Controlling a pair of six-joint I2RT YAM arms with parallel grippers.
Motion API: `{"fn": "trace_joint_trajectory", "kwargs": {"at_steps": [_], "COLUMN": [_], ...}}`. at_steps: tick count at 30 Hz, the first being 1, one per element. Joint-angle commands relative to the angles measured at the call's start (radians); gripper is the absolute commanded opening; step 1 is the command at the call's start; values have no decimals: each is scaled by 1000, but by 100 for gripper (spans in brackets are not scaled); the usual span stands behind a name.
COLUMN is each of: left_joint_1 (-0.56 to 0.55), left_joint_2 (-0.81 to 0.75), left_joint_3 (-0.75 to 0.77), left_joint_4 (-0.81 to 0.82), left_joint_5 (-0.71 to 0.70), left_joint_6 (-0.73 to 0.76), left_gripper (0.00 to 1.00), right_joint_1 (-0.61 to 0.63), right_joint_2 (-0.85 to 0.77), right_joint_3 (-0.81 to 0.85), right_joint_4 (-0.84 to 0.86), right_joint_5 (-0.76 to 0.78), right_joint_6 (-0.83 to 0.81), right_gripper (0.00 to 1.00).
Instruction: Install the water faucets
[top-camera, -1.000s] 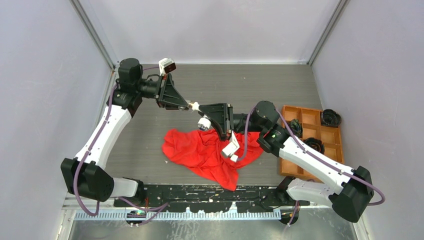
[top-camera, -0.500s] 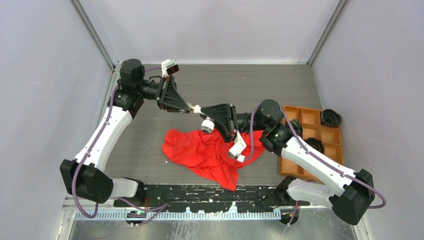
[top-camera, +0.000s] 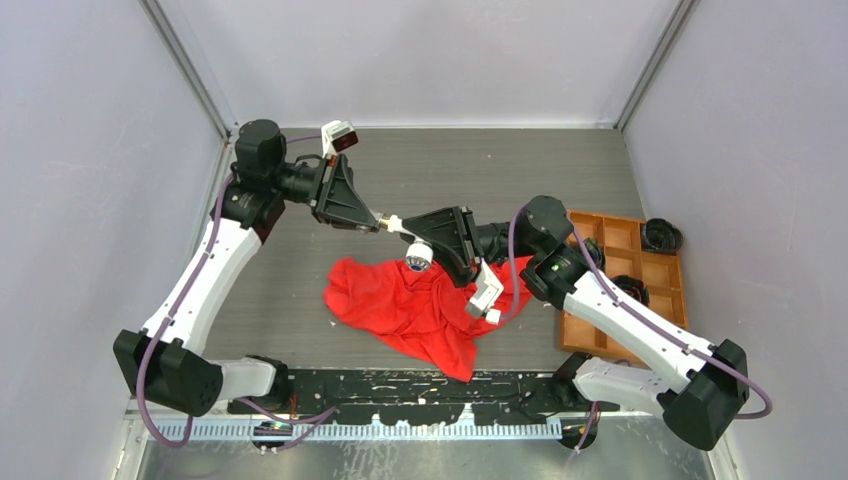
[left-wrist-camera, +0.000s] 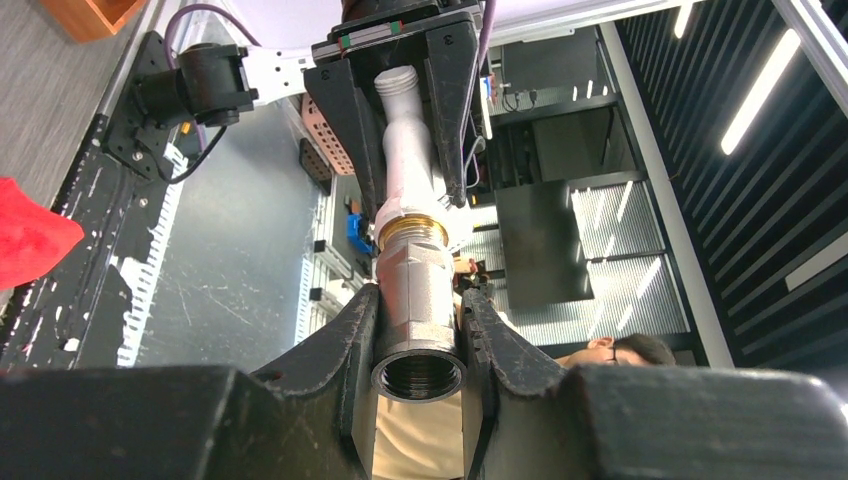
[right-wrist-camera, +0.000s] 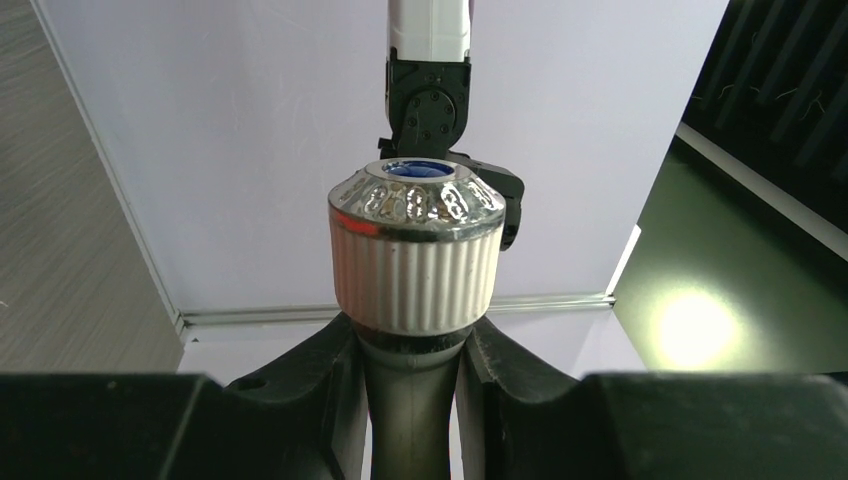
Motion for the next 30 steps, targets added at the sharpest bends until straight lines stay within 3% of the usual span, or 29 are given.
{"fn": "trace_joint_trajectory", "kwargs": {"at_steps": [1,12,20,30], "left_joint_1": [-19,-19,-19,-19], "left_joint_2": [-26,23,24,26], "left_joint_3": [36,61,60,55], "left_joint_4": [19,20,23,41], "left_joint_5": [50,28,30,7], "left_joint_6": [-12,-11,-9,-5], "left_gripper": [0,0,0,0], "right_joint_1": [-5,35,35,35], "right_joint_2": [28,57,74,117], "right_joint_3": [-6,8,9,21], "right_joint_4": [53,29,42,244], "right_joint_5": [29,213,152,137], "right_joint_6": [53,43,86,473], "right_gripper": [0,0,0,0]}}
